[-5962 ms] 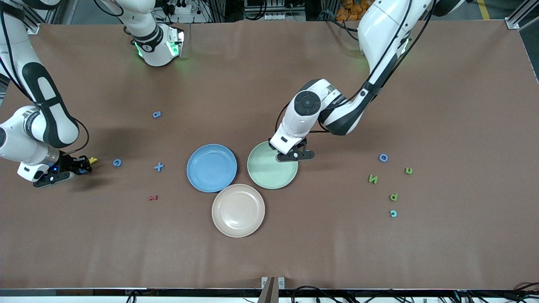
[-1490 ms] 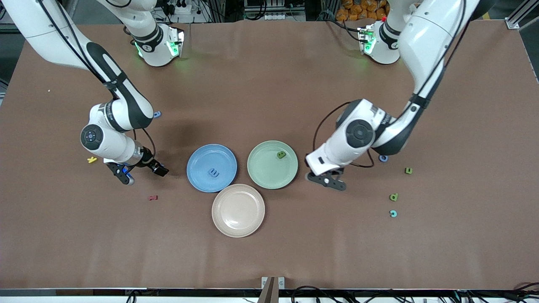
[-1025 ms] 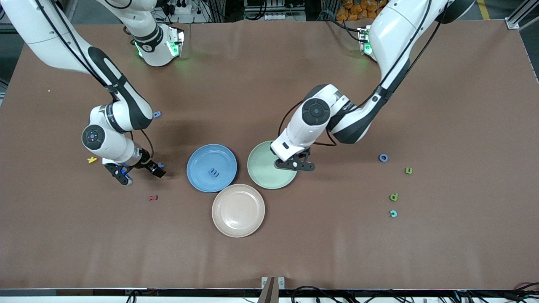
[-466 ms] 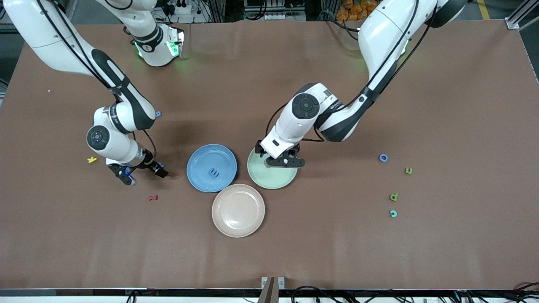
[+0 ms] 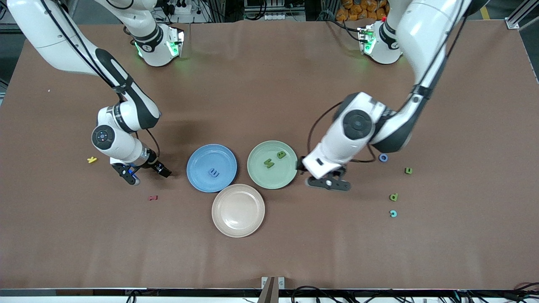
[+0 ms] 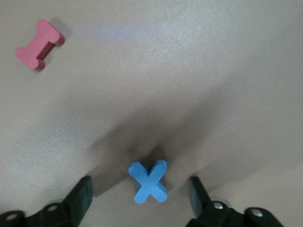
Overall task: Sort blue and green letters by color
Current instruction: 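Release the X with the right gripper while the left gripper grasps the p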
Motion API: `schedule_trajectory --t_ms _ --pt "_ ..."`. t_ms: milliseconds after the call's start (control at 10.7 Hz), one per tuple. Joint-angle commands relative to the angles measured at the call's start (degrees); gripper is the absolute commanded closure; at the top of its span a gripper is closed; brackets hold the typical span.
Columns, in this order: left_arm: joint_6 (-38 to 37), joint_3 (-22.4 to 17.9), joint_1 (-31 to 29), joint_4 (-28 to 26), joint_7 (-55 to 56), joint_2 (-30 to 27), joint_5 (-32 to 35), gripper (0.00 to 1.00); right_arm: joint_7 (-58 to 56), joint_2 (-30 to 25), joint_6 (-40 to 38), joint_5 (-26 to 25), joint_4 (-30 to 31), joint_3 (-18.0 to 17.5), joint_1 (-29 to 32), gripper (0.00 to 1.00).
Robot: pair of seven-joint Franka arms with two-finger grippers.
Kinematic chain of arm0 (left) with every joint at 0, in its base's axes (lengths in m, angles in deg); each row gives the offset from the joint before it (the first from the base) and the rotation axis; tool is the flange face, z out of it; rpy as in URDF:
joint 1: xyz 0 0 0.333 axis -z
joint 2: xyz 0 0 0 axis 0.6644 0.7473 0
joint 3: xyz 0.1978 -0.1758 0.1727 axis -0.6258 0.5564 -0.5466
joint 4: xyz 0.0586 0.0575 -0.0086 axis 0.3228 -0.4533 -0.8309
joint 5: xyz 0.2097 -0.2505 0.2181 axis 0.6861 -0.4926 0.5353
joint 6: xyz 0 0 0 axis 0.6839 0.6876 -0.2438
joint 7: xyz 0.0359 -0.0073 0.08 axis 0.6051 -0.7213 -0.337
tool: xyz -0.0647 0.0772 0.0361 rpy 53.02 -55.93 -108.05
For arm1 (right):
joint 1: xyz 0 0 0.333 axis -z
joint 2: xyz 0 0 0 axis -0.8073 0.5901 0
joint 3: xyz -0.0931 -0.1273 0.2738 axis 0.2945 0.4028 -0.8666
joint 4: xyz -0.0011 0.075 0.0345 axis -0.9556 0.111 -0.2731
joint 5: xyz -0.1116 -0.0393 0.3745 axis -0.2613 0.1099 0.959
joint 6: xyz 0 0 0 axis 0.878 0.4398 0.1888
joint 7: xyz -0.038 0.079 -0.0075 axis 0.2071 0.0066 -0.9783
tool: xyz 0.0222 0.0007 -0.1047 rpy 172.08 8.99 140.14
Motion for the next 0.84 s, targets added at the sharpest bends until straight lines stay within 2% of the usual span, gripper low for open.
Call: schedule_trajectory --t_ms 0,186,466,745 --pt "-4.6 0.2 -9.0 -2.4 -18.9 -2.0 0.7 0.00 1.9 -0.9 -0.4 -5.0 0.4 0.1 0.6 1.00" --pt "-4.2 0.2 -14.2 -2.2 -26.5 0.4 0.9 0.00 2.0 -0.9 -0.5 -5.0 0.4 0.1 0.6 1.00" --pt "-4.0 0.1 -18.7 -2.4 -26.7 3.2 5.0 0.00 5.0 -1.8 -2.7 -5.0 -0.2 -0.4 0.0 1.00" --pt "0.3 0.1 -23.9 -2.4 -26.8 7.8 9.1 0.03 15.4 -2.5 -12.8 -4.8 -6.1 -6.5 -1.1 1.00"
